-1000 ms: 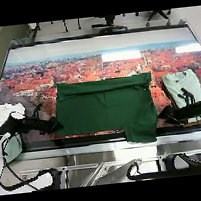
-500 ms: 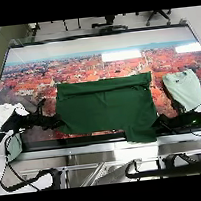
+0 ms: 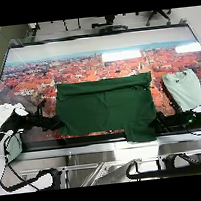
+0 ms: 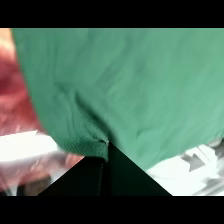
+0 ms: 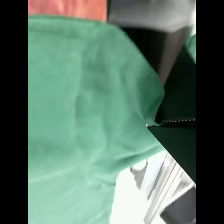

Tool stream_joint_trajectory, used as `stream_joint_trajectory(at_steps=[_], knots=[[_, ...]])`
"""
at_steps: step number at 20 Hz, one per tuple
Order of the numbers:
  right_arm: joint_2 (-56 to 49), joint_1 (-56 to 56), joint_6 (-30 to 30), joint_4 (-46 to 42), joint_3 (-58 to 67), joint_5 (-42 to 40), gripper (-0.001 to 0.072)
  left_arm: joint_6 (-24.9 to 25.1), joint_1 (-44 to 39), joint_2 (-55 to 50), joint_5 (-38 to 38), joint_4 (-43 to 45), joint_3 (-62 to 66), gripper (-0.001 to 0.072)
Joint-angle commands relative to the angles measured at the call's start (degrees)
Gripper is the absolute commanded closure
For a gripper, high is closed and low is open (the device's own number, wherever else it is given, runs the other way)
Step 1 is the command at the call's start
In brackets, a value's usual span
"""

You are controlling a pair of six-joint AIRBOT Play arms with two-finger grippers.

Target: Fold the shirts.

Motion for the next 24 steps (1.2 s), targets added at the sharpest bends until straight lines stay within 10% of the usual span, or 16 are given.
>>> stream_joint_trajectory(at_steps=[1,13,24], knots=[[4.66,-0.04,6.25,-8.90,0.00,-0.55,0.0688,-6.16,3.58,0.15,-7.69,9.77,0.04,0.0690],[-9.31,1.99,-12.11,23.67,23.63,-9.68,0.0689,-8.46,-2.45,-2.34,-7.63,6.45,24.48,0.0691],[-42.27,10.75,-21.38,25.79,49.11,-17.09,0.0688,-9.94,-7.74,-30.38,-6.01,6.27,53.70,0.0688]])
